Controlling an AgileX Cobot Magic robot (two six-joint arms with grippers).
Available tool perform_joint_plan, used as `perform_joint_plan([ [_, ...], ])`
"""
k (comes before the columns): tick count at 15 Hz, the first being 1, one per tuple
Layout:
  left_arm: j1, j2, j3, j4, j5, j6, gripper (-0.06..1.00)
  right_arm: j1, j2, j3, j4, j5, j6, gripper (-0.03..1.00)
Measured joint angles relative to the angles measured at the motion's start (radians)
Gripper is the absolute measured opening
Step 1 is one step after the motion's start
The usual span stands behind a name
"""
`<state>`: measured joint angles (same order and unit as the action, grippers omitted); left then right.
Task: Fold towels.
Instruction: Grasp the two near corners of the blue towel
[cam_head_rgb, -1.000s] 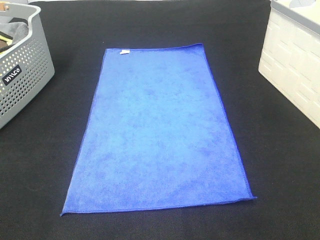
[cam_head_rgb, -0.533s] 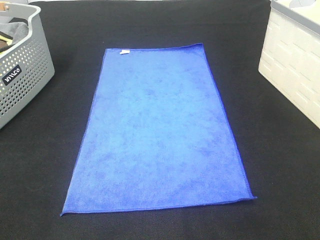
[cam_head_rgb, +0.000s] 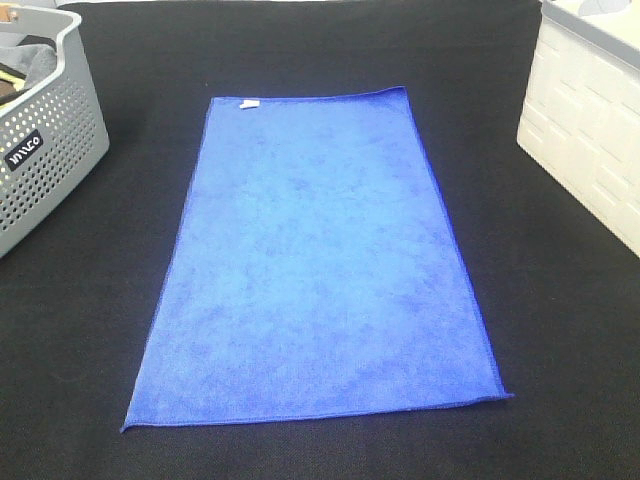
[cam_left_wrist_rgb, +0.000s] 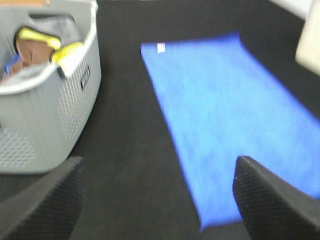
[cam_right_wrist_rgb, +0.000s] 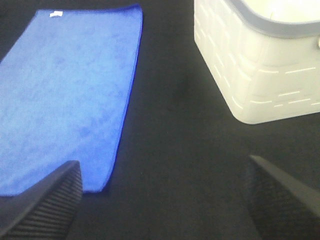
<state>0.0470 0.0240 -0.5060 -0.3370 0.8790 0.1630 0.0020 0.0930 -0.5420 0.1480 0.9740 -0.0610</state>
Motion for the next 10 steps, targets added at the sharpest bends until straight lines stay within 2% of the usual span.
perform_joint_plan([
  [3,0.000,0.144,0.073,-0.054,-0.191,-0.128,0.77,0.000,0.223,-0.008,0.000,-0.088,0.024,0.82],
  [6,0.000,0.388,0.086,-0.190,-0.230,-0.157,0.76,0.000,0.518,-0.061,0.016,-0.122,0.038,0.80],
  [8,0.000,0.625,0.087,-0.327,-0.228,-0.100,0.76,0.000,0.747,-0.105,0.046,-0.124,0.039,0.80],
  [10,0.000,0.813,0.087,-0.449,-0.215,0.062,0.76,0.000,0.897,-0.117,0.094,-0.135,0.038,0.80],
])
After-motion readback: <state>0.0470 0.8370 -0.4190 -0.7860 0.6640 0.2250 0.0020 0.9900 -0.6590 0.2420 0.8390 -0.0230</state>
